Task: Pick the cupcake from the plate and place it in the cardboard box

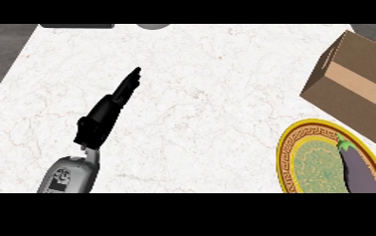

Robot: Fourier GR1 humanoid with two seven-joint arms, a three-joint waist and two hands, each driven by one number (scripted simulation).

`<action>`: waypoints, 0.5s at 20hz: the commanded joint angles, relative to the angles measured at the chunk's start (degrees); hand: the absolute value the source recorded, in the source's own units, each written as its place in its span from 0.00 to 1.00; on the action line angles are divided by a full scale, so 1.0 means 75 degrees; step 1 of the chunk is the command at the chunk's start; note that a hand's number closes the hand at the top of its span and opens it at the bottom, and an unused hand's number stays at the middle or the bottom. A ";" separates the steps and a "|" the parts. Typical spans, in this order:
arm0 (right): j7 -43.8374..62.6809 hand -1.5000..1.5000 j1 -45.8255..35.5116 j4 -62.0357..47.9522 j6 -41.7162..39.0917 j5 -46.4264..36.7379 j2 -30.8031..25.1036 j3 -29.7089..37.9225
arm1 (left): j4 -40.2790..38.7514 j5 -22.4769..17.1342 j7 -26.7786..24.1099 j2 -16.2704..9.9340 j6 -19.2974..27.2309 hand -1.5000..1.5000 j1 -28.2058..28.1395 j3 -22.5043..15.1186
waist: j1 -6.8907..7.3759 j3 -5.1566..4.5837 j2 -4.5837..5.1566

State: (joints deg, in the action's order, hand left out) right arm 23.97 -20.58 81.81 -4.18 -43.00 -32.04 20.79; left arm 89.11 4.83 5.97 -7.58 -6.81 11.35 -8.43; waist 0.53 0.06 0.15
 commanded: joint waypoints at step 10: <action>-0.2308 0.00 -0.0766 -0.1837 0.1801 0.1857 0.0619 0.1621 | -0.0027 0.0120 -0.0035 0.0157 0.0016 0.50 0.0055 0.0089 | -0.0048 0.0008 0.0000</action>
State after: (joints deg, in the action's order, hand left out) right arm 12.23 -24.70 69.57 4.17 -33.96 -28.32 27.76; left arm 89.14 6.11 5.62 -6.62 -6.57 11.22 -8.22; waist 0.21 0.08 0.07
